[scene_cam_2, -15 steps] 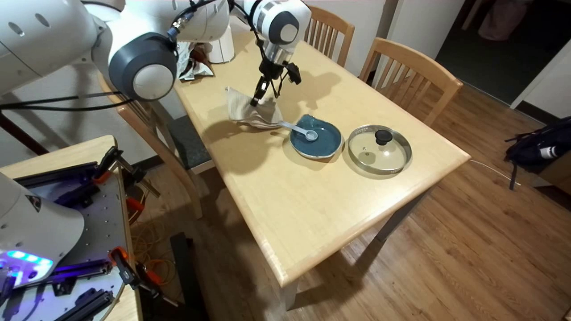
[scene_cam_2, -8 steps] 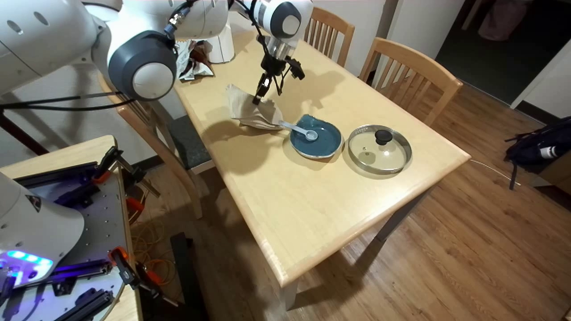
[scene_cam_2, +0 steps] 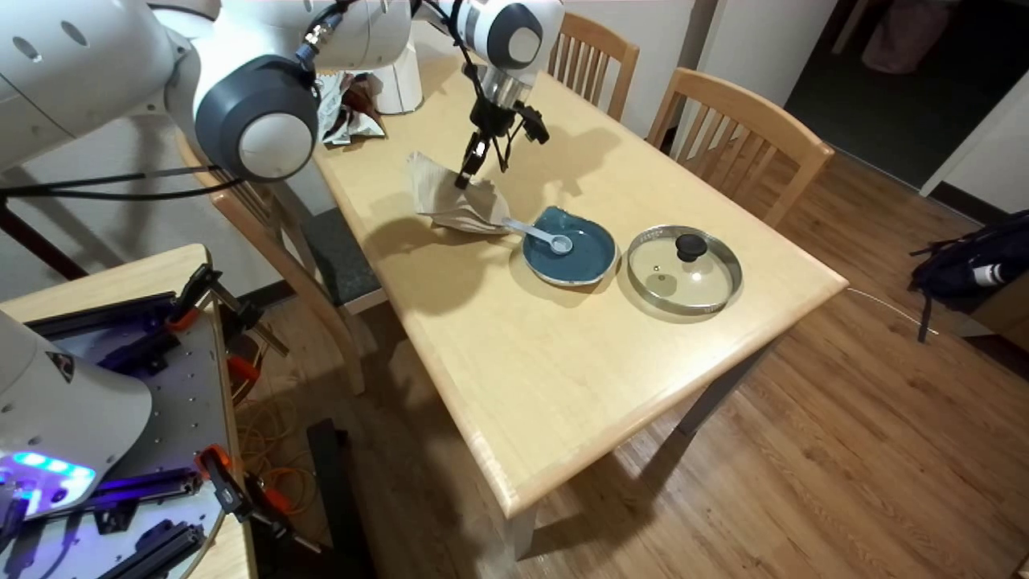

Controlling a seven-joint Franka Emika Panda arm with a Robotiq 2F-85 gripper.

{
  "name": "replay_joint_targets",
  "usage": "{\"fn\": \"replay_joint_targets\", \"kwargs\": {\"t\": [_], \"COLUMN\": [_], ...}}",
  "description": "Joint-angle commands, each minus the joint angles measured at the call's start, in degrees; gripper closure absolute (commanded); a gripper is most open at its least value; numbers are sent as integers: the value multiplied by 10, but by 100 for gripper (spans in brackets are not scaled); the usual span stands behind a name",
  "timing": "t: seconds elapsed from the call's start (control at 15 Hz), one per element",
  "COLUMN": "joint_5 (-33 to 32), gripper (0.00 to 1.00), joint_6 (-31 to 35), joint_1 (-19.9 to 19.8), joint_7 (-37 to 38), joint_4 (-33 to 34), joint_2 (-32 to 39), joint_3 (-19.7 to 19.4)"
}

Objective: Use the towel to wipe the table

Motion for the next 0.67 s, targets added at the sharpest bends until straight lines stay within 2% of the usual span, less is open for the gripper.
{"fn": "replay_joint_targets", "kwargs": {"t": [0.0, 0.07, 0.27, 0.6], "joint_5": [2, 2, 2, -5], "gripper": [93, 98, 98, 98], "joint_6": [-23, -23, 37, 99], "joint_1": [4, 4, -1, -3], "joint_7": [-1, -1, -8, -20], "joint_4": [49, 49, 1, -43], "joint_2": [26, 26, 5, 4], "joint_3": [-3, -3, -12, -20]}}
